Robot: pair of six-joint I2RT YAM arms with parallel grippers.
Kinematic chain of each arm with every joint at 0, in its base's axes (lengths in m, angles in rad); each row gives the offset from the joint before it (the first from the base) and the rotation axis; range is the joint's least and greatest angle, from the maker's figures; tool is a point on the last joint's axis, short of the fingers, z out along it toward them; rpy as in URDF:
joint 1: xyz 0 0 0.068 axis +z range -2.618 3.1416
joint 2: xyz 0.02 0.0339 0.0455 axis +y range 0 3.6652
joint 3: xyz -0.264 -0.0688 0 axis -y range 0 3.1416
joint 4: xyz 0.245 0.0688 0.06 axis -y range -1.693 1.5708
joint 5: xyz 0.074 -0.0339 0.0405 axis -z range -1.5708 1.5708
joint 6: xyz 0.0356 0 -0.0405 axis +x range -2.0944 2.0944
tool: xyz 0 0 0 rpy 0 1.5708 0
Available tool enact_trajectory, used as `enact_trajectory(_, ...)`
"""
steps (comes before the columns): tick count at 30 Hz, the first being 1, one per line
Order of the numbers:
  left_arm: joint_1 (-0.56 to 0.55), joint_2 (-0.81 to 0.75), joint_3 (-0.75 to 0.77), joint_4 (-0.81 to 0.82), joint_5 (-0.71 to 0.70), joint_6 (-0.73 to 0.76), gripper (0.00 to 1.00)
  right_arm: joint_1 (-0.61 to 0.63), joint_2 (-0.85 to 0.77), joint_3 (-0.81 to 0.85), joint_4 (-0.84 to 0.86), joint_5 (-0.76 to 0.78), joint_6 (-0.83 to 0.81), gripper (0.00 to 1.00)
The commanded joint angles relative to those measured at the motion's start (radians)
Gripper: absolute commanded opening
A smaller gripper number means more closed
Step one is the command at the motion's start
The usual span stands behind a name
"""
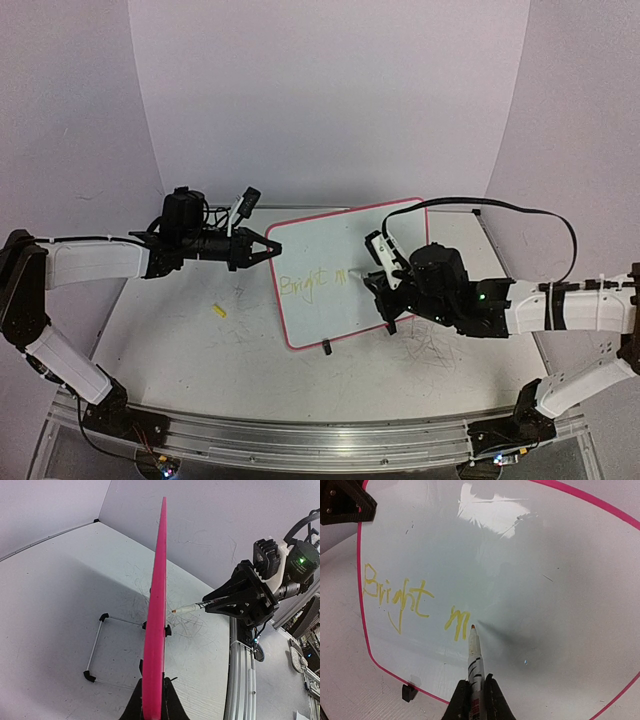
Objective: Write a sentence on the whiteboard
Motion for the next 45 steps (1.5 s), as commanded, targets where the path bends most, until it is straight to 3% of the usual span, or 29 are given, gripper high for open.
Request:
enact_trajectory(1,-0.005,0.007,0.007,-0.075,-0.087,0.127,0.0,0.0,-0.002,0.016,0.026,0.055,-0.001,0.0)
enact_trajectory(45,-0.01,0.012,0.009,-0.077,-0.076,0.128,0.0,0.0,0.068,0.046,0.042,0.049,0.004,0.0)
